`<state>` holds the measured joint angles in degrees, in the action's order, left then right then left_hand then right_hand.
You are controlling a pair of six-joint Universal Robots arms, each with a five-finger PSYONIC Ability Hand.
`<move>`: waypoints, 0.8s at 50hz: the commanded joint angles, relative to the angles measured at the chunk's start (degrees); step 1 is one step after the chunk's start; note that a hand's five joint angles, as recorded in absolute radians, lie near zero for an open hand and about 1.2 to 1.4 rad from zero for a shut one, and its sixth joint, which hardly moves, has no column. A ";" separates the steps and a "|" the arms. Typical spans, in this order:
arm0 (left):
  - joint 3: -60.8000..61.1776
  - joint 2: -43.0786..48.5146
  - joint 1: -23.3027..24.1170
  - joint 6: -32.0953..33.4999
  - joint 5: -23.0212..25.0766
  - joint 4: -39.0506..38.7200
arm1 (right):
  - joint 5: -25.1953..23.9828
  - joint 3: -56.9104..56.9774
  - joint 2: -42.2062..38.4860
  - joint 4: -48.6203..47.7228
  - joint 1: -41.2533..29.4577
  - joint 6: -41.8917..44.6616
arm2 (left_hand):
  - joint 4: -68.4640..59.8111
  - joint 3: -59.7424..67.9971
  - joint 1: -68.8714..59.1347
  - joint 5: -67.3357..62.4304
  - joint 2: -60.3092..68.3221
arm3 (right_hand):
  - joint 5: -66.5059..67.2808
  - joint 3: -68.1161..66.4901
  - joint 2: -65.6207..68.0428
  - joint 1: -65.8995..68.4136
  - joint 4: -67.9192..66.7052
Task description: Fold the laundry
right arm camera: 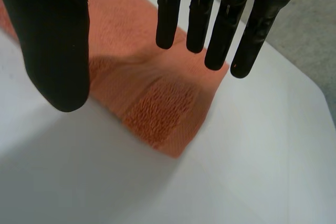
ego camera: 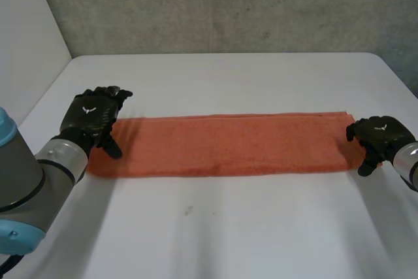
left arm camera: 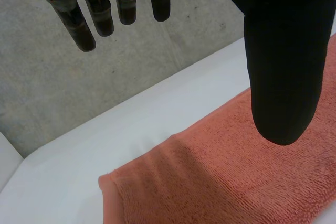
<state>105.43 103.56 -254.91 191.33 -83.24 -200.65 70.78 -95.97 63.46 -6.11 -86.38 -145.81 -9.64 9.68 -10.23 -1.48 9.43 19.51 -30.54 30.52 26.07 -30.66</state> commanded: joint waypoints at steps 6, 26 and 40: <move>0.56 -0.03 0.02 0.18 0.01 -0.45 | -0.12 0.78 -3.08 -3.03 1.48 1.58 | -0.36 0.32 0.23 1.48 0.57 | 22.92 -21.89 21.91 26.36 -21.77; 1.35 0.24 0.02 0.18 0.01 -0.89 | 0.15 3.60 -6.33 -3.56 4.55 1.67 | -0.36 0.32 0.23 1.48 0.57 | 50.49 -49.46 49.48 53.93 -49.34; 1.35 0.24 0.02 0.18 0.01 -0.80 | -1.08 2.10 -4.31 -3.03 6.05 1.23 | -0.36 0.32 0.23 1.48 0.57 | 9.68 -8.65 8.67 13.12 -8.53</move>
<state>106.79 103.80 -254.88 191.51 -83.23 -201.50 70.44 -93.02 58.14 -9.18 -80.32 -144.37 -9.64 9.68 -10.23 -1.48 9.42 34.06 -43.76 43.44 36.96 -43.88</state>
